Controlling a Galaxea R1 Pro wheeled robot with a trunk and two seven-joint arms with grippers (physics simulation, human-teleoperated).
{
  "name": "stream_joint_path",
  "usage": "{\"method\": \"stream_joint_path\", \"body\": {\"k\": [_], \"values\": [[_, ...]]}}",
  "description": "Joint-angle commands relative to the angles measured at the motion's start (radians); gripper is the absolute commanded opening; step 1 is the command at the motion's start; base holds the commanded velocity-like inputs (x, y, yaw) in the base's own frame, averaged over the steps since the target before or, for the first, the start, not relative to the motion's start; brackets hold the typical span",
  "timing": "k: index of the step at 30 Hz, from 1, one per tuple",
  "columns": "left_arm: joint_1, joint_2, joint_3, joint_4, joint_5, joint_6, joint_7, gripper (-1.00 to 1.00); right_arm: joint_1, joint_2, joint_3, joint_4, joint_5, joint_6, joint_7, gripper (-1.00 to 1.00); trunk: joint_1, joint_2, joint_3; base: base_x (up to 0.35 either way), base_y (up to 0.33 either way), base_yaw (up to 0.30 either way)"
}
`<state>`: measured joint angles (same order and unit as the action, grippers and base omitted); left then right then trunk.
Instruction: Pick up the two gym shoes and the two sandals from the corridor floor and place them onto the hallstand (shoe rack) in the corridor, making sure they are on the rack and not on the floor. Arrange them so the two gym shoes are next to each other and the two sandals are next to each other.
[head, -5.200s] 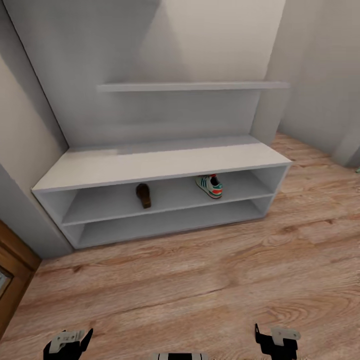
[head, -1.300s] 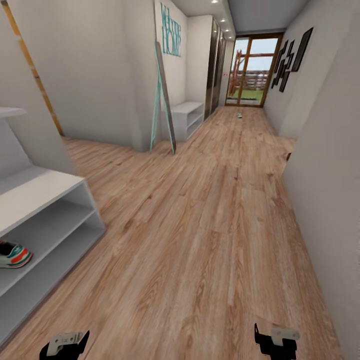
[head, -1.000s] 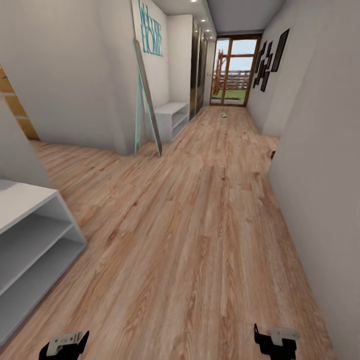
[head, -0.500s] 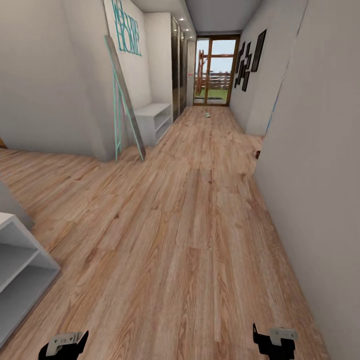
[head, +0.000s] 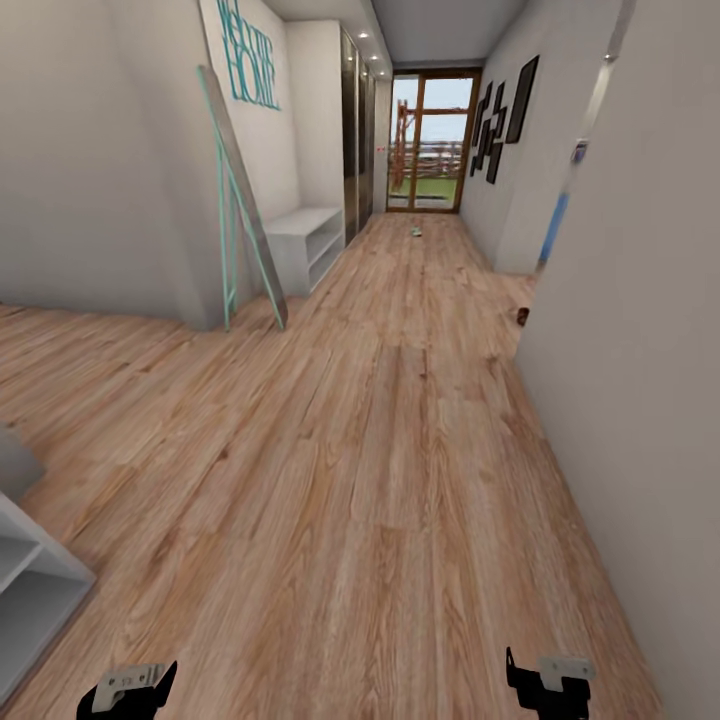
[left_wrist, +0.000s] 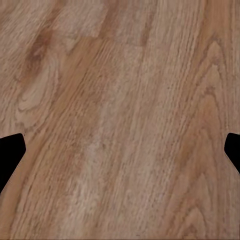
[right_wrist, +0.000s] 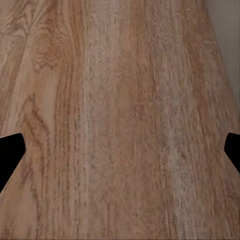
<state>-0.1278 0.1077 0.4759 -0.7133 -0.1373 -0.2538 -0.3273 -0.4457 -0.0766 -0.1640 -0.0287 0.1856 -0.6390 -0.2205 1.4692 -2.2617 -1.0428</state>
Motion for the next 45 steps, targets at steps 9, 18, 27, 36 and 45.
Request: {"method": "stream_joint_path", "body": {"k": [9, 18, 27, 36, 45], "values": [[-0.001, 0.000, 0.007, 0.001, -0.010, -0.005, -0.006, 1.00, -0.001, 0.001, -0.006, 0.002, 0.010, -0.002, -0.006, 1.00, 0.000, 0.000, -0.001, 0.338, 0.000, 0.000], [-0.001, 0.000, 0.007, 0.002, -0.010, -0.005, -0.006, 1.00, -0.001, 0.002, -0.006, 0.003, 0.009, -0.002, -0.007, 1.00, 0.000, 0.000, -0.001, 0.338, 0.000, 0.000], [-0.001, 0.000, 0.007, 0.002, -0.010, -0.005, -0.006, 1.00, -0.001, 0.006, -0.006, 0.003, 0.010, -0.002, -0.005, 1.00, 0.000, 0.000, -0.001, 0.338, 0.000, -0.082], [-0.001, 0.000, 0.007, 0.003, -0.011, -0.005, -0.006, 1.00, 0.002, 0.031, -0.005, 0.004, 0.015, -0.001, -0.001, 1.00, 0.000, 0.000, -0.001, 0.338, 0.000, -0.278], [-0.001, 0.000, 0.007, 0.003, -0.010, -0.005, -0.006, 1.00, 0.010, 0.035, -0.005, 0.004, 0.015, -0.002, -0.002, 1.00, 0.000, 0.000, -0.001, 0.338, 0.000, -0.277]]}}
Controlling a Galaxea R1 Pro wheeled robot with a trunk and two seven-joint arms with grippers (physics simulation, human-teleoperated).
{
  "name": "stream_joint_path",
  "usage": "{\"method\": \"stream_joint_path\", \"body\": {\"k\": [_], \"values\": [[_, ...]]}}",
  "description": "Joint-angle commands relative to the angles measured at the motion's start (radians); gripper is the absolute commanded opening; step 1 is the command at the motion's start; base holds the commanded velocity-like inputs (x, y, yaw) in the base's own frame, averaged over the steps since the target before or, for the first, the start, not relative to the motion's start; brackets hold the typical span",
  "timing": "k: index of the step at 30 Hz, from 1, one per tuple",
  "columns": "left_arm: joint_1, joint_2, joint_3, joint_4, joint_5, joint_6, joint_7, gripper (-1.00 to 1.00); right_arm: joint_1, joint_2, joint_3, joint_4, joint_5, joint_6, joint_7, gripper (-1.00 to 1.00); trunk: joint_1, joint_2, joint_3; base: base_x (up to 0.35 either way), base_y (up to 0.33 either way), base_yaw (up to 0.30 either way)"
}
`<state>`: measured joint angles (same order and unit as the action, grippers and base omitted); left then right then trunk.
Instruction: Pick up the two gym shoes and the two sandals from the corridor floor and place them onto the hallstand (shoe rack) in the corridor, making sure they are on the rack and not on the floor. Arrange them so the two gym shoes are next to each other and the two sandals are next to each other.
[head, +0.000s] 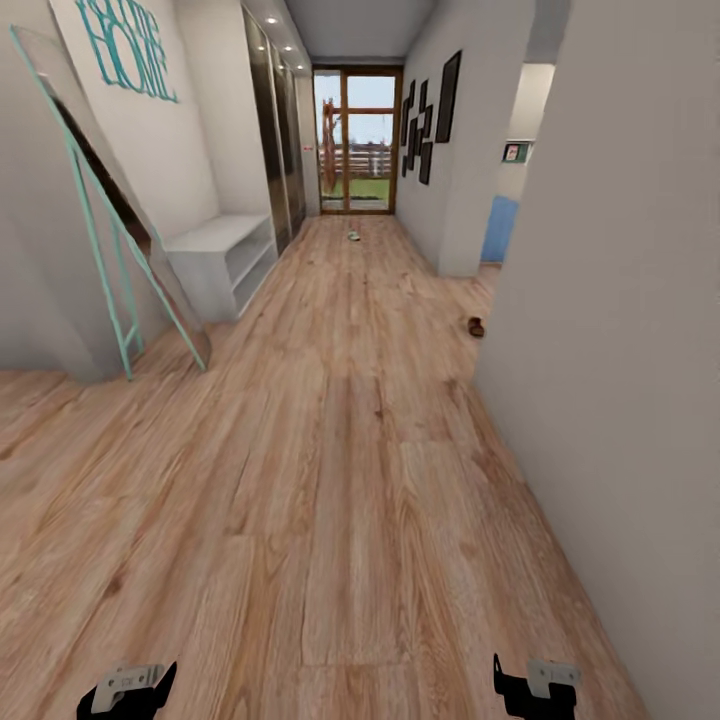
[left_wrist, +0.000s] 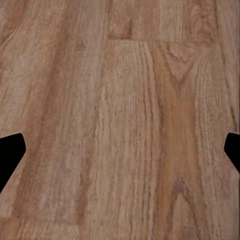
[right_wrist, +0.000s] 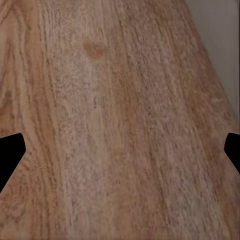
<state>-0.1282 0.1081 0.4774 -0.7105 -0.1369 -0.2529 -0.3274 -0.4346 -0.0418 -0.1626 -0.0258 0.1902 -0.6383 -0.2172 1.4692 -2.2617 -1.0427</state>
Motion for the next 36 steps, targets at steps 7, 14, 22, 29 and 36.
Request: {"method": "stream_joint_path", "body": {"k": [7, 14, 22, 29, 36], "values": [[-0.001, -0.001, 0.006, 0.000, -0.010, -0.006, -0.005, 1.00, 0.000, 0.001, -0.006, 0.000, 0.011, -0.003, -0.005, 1.00, 0.000, 0.000, -0.001, 0.338, 0.000, -0.071], [-0.001, -0.001, 0.006, 0.000, -0.009, -0.006, -0.005, 1.00, 0.001, 0.002, -0.005, -0.001, 0.010, -0.003, -0.007, 1.00, 0.000, 0.000, -0.001, 0.338, 0.001, -0.009], [-0.001, -0.001, 0.010, 0.000, -0.009, -0.005, -0.004, 1.00, 0.003, 0.007, -0.006, 0.001, 0.009, 0.003, -0.007, 1.00, 0.000, 0.000, -0.001, 0.338, 0.053, -0.001], [-0.001, -0.002, 0.011, 0.000, -0.008, -0.006, -0.004, 1.00, 0.033, 0.029, -0.006, 0.001, 0.011, 0.012, -0.007, 1.00, 0.000, 0.000, -0.001, 0.338, 0.086, 0.000], [-0.001, -0.002, 0.010, 0.000, -0.008, -0.006, -0.005, 1.00, 0.045, 0.031, -0.006, 0.001, 0.011, 0.012, -0.007, 1.00, 0.000, 0.000, -0.001, 0.338, 0.088, 0.000]]}}
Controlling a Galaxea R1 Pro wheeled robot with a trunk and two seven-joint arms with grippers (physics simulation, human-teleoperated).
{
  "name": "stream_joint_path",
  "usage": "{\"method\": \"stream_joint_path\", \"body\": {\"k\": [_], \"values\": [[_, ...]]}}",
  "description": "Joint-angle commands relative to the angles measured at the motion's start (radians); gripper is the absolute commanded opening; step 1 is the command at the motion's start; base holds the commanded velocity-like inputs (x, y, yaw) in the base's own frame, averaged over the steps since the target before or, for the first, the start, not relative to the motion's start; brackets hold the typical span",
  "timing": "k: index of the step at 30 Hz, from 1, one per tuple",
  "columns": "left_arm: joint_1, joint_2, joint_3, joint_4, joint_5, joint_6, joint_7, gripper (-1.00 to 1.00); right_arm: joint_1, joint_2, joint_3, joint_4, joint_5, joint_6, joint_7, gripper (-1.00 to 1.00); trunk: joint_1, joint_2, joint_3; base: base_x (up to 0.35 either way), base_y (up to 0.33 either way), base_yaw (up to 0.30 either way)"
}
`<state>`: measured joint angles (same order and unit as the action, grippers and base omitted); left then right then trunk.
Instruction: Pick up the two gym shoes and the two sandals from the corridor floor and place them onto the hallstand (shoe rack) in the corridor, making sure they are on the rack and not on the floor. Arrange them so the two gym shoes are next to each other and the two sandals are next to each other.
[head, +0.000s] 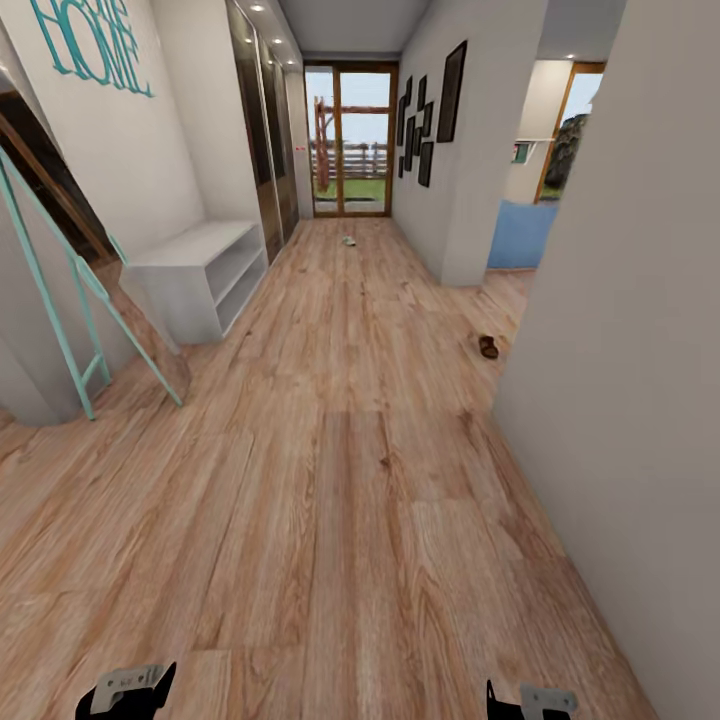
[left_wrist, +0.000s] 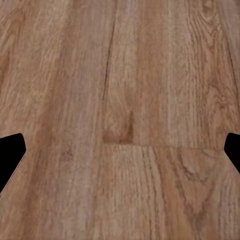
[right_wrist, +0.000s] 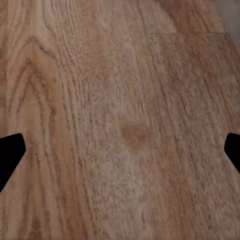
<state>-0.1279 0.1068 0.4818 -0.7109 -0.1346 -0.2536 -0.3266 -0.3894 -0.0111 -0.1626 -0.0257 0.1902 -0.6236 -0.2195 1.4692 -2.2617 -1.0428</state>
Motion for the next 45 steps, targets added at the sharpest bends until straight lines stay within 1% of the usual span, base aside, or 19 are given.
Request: {"method": "stream_joint_path", "body": {"k": [1, 45], "values": [[-0.001, -0.001, 0.005, 0.001, -0.011, -0.006, -0.006, 1.00, 0.000, 0.000, -0.006, 0.001, 0.011, -0.002, -0.005, 1.00, 0.000, 0.000, -0.001, 0.338, 0.088, 0.000], [-0.001, -0.001, 0.004, 0.001, -0.011, -0.006, -0.006, 1.00, 0.001, 0.000, -0.006, 0.001, 0.011, -0.002, -0.005, 1.00, 0.000, 0.000, -0.001, 0.338, 0.086, 0.000]]}}
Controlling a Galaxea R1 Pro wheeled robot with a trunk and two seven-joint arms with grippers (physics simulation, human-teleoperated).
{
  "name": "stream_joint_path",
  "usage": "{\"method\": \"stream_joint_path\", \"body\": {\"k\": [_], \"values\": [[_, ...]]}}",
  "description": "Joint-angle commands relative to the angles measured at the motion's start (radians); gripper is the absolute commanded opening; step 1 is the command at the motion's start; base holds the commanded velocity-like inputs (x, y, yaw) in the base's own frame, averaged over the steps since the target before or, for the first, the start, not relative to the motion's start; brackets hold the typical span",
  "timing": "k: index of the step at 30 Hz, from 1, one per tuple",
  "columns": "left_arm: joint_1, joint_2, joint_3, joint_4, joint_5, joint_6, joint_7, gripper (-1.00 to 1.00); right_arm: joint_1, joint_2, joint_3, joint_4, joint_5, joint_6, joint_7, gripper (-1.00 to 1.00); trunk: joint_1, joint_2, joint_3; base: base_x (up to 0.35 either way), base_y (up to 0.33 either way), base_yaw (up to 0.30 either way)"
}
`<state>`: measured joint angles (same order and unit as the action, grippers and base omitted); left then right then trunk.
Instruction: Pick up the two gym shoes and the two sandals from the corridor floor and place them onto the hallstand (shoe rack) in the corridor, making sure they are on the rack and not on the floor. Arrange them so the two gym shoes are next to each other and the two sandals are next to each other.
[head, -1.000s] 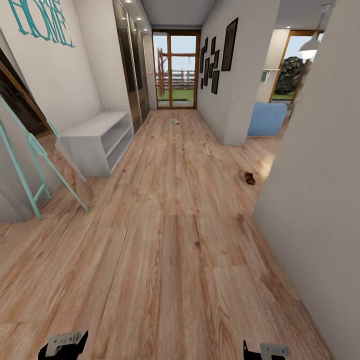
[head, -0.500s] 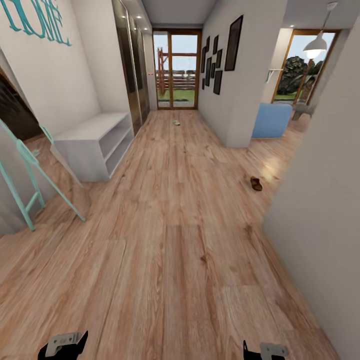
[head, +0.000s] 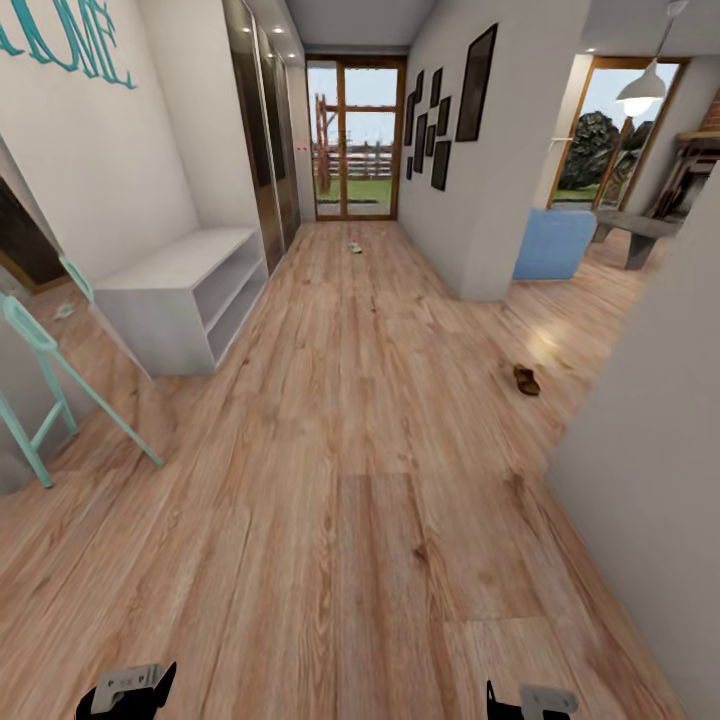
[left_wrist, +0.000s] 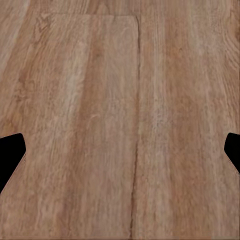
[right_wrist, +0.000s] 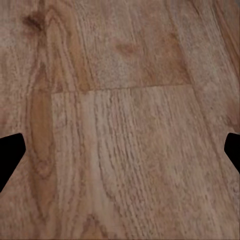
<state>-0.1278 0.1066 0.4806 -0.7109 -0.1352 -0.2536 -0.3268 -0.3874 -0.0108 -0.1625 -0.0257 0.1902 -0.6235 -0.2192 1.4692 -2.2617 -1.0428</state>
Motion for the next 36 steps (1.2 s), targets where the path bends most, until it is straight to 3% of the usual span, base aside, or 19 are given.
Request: {"method": "stream_joint_path", "body": {"k": [1, 24, 36], "values": [[-0.001, -0.001, 0.006, 0.001, -0.010, -0.006, -0.006, 1.00, -0.001, 0.000, -0.006, 0.001, 0.011, -0.002, -0.005, 1.00, 0.000, 0.000, -0.001, 0.338, 0.083, 0.000], [-0.001, -0.001, 0.006, 0.001, -0.010, -0.006, -0.005, 1.00, -0.001, -0.004, -0.010, -0.009, 0.008, -0.004, -0.010, 1.00, 0.000, 0.000, -0.001, 0.338, 0.082, 0.000], [-0.001, -0.001, 0.004, 0.001, -0.010, -0.006, -0.005, 1.00, -0.001, -0.008, -0.008, -0.145, 0.008, -0.007, -0.010, 1.00, 0.000, 0.000, -0.001, 0.338, 0.079, 0.000]]}}
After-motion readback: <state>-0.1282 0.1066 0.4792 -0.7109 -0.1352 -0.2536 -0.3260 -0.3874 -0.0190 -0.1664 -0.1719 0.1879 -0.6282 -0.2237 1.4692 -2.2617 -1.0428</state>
